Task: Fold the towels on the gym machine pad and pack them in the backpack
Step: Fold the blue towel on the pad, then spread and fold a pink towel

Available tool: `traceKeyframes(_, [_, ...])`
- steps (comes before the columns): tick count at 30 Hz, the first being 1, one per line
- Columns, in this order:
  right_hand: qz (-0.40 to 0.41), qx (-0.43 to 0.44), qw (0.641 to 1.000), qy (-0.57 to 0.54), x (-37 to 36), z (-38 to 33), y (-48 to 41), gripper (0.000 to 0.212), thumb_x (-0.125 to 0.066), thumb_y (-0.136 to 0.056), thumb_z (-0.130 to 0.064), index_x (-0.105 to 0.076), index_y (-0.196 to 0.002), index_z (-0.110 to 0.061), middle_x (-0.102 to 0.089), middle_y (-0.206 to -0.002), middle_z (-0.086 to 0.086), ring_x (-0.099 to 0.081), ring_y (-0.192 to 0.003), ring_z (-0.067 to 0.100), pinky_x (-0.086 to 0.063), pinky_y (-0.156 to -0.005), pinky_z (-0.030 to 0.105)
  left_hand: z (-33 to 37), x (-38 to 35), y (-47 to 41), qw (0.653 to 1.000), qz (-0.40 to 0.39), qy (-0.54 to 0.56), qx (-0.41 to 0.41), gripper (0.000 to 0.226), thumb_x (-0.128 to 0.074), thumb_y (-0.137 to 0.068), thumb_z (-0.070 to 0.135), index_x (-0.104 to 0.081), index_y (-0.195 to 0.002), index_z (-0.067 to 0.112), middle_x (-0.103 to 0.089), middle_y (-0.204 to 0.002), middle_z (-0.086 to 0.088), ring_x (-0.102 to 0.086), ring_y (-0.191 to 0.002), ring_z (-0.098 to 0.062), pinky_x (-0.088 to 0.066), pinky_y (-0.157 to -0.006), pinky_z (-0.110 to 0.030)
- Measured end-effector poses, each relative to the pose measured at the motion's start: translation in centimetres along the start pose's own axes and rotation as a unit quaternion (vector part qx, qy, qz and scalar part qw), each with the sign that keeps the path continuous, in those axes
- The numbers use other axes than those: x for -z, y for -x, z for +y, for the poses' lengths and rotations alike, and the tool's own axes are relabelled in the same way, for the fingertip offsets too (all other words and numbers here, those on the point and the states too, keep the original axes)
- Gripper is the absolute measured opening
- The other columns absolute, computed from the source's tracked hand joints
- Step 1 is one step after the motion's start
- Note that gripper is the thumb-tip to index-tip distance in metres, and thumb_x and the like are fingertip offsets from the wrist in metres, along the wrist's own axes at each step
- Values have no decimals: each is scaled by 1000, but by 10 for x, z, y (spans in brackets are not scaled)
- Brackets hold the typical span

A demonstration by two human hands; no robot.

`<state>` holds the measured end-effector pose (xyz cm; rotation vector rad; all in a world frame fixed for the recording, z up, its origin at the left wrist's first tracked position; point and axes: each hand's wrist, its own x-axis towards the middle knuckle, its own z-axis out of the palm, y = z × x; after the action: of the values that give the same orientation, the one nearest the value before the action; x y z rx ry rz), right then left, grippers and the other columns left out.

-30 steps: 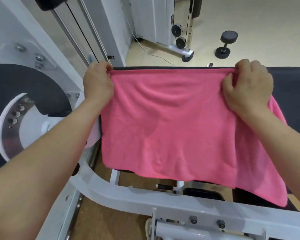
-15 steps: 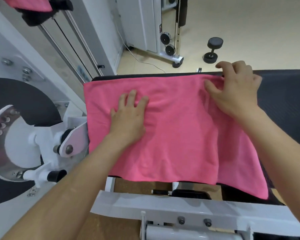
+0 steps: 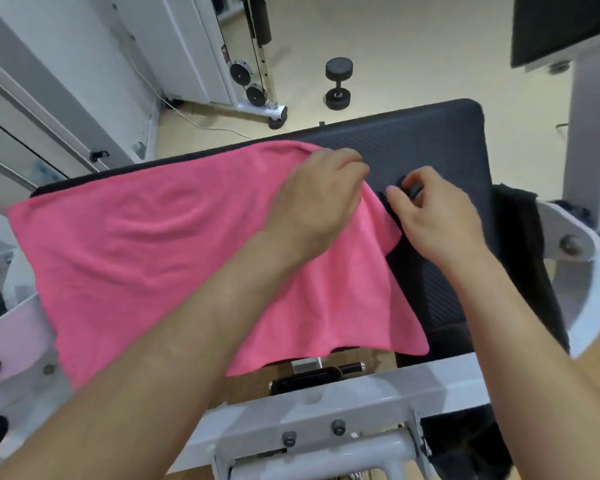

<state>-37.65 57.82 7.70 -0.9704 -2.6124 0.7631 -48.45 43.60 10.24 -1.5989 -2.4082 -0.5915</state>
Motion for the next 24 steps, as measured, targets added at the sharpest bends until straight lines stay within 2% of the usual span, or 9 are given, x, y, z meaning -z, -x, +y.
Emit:
traceKeyframes(4, [-80,29,996,35,-5,-9,9,27,-57,-88,-46,-61,-82,-20,-65,-78,-3,-59,-78,22,-42,-61,33,4,-6,-34,986,-130,-101,18,35,-40,-95,33,-71,-105,19,-63,-111,0,-52,-105,-28,-45,-84,-46])
traceKeyframes(6, [-93,43,992,71,-3,-6,11,16,-57,-86,-34,-61,-86,-19,-65,-84,1,-59,-81,28,-41,-61,33,-3,-7,-31,982,-152,-108,20,25,-50,-95,27,-69,-110,24,-58,-114,1,-46,-109,-26,-39,-82,-42])
traceKeyframes(9, [-63,66,995,26,6,-1,10,11,-47,-93,-29,-52,-97,-19,-63,-88,3,-55,-82,31,-38,-65,37,-9,-5,-22,988,-131,-81,14,23,-55,-86,10,-65,-103,21,-56,-106,-2,-45,-104,-27,-26,-73,-36])
traceKeyframes(11, [-40,81,995,-38,10,-2,10,9,-44,-96,-28,-47,-98,-19,-60,-79,0,-53,-74,28,-39,-64,38,-7,-4,-23,988,-134,-73,13,19,-55,-78,7,-55,-91,20,-53,-92,1,-47,-96,-27,-22,-70,-35])
traceKeyframes(13, [-16,66,984,-163,11,-5,6,5,-50,-93,-22,-49,-95,-18,-55,-68,-7,-52,-64,17,-39,-60,35,-1,0,-30,987,-149,-31,45,17,-54,-72,18,-45,-85,24,-48,-80,10,-48,-86,-24,-26,-70,-35])
traceKeyframes(15, [6,22,947,-321,13,-5,-2,10,-59,-85,-12,-56,-91,-20,-57,-69,-10,-51,-61,7,-41,-60,27,4,2,-38,982,-152,48,103,13,-52,-72,34,-47,-81,27,-49,-69,11,-50,-75,-19,-33,-70,-36])
traceKeyframes(17, [-2,-30,886,-463,17,-2,-11,25,-65,-78,-2,-60,-92,-22,-63,-79,-6,-57,-70,8,-46,-64,25,4,1,-45,974,-137,112,142,25,-54,-80,44,-53,-73,21,-47,-61,8,-46,-64,-13,-34,-64,-34])
traceKeyframes(19, [-8,-58,855,-515,21,3,-19,34,-68,-76,4,-60,-99,-21,-64,-79,-4,-58,-71,8,-49,-66,24,3,-2,-52,973,-99,140,153,34,-57,-91,41,-53,-68,16,-43,-57,7,-41,-60,-11,-29,-60,-33])
traceKeyframes(24, [121,4,952,-281,37,13,-58,40,-70,-75,-21,-60,-114,-18,-63,-91,-14,-60,-77,3,-52,-78,25,7,-16,-73,975,27,148,163,13,-59,-91,27,-66,-95,17,-57,-73,14,-52,-76,-12,-38,-69,-30])
